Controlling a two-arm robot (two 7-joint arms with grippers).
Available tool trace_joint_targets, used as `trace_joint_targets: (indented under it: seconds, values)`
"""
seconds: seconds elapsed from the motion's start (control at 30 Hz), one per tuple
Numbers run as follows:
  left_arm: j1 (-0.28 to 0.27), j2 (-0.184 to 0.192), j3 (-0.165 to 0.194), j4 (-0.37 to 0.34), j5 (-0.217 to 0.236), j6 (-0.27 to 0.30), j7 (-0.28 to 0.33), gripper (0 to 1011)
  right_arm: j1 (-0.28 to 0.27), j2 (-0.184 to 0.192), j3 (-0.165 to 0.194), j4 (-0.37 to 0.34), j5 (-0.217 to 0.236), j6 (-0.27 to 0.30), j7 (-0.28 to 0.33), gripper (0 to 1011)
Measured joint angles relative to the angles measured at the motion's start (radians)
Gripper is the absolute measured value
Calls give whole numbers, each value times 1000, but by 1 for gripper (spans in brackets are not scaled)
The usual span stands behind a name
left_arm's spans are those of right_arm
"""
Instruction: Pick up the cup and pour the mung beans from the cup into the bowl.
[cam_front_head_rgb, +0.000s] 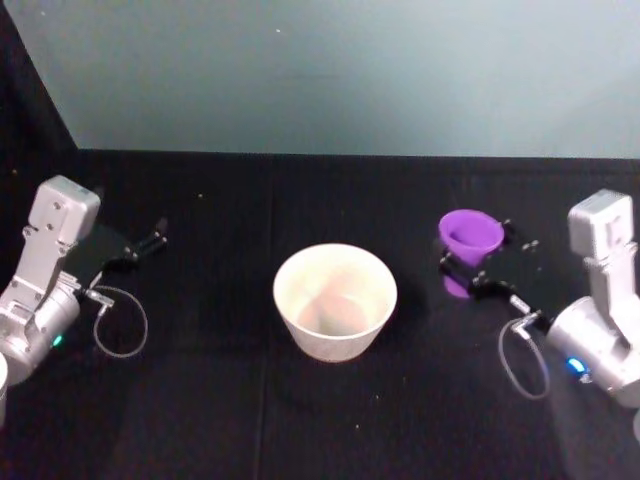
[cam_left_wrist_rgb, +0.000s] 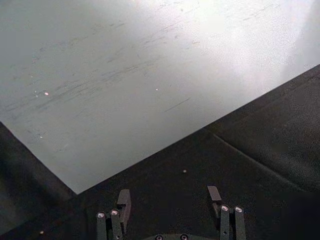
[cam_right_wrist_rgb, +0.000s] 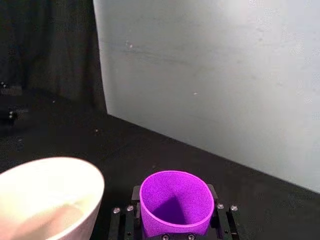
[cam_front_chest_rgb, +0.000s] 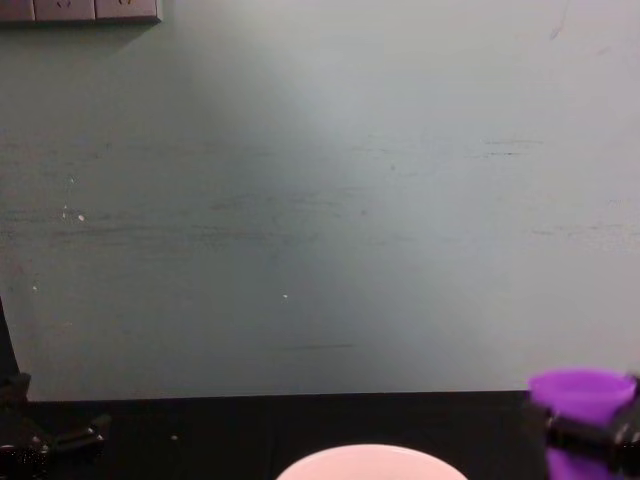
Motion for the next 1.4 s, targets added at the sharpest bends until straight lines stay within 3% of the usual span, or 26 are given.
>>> trace_joint_targets:
  seconds: [0.03, 0.33, 0.7, 0.93, 1.17, 1.4]
  values:
    - [0, 0, 0, 0, 0, 0, 0, 1000, 0, 0, 0, 0, 0, 0, 0, 742]
    - [0, 0, 0, 0, 0, 0, 0, 1000, -48, 50, 94, -227, 26, 204, -20, 742]
    - [0, 0, 0, 0, 0, 0, 0, 1000, -46, 69, 148, -332, 56, 345, -28, 742]
    - [0, 0, 0, 0, 0, 0, 0, 1000, -45, 80, 168, -367, 69, 384, -33, 742]
    - [0, 0, 0, 0, 0, 0, 0, 1000, -57, 85, 187, -373, 100, 378, -21, 742]
    - [0, 0, 0, 0, 0, 0, 0, 1000, -56, 84, 186, -373, 97, 379, -21, 742]
